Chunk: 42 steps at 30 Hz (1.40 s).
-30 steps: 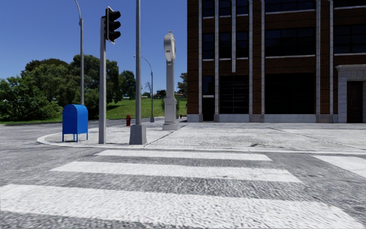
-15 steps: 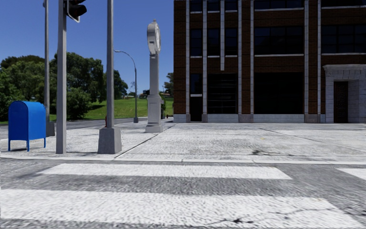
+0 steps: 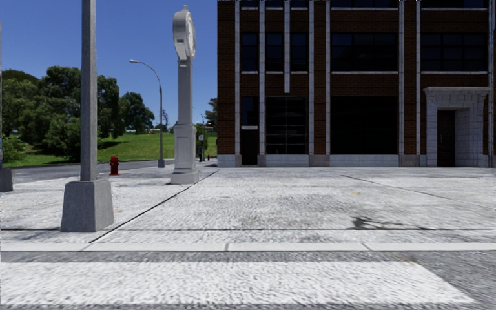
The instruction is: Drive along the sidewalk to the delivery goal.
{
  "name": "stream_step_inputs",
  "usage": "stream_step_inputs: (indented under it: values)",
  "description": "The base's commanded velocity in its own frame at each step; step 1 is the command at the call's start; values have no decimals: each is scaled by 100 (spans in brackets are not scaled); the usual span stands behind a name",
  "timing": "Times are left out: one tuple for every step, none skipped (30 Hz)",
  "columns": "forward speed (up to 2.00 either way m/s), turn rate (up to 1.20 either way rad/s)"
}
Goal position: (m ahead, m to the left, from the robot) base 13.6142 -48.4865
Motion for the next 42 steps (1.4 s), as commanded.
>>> stream_step_inputs:
  values:
    - [200, 0]
    - [200, 0]
    - [200, 0]
    - [200, 0]
    - [200, 0]
    - [200, 0]
    - [200, 0]
    - [200, 0]
    - [200, 0]
    - [200, 0]
    - [200, 0]
    - [200, 0]
    - [200, 0]
    - [200, 0]
    - [200, 0]
    - [200, 0]
    - [200, 0]
    - [200, 0]
    - [200, 0]
    - [200, 0]
    - [200, 0]
    - [200, 0]
    - [200, 0]
    - [200, 0]
    - [200, 0]
    - [200, 0]
    - [200, 0]
    - [200, 0]
    - [200, 0]
    - [200, 0]
    - [200, 0]
    - [200, 0]
    - [200, 0]
    - [200, 0]
    - [200, 0]
    - [200, 0]
    - [200, 0]
    - [200, 0]
    - [200, 0]
    - [200, 0]
    - [200, 0]
    - [200, 0]
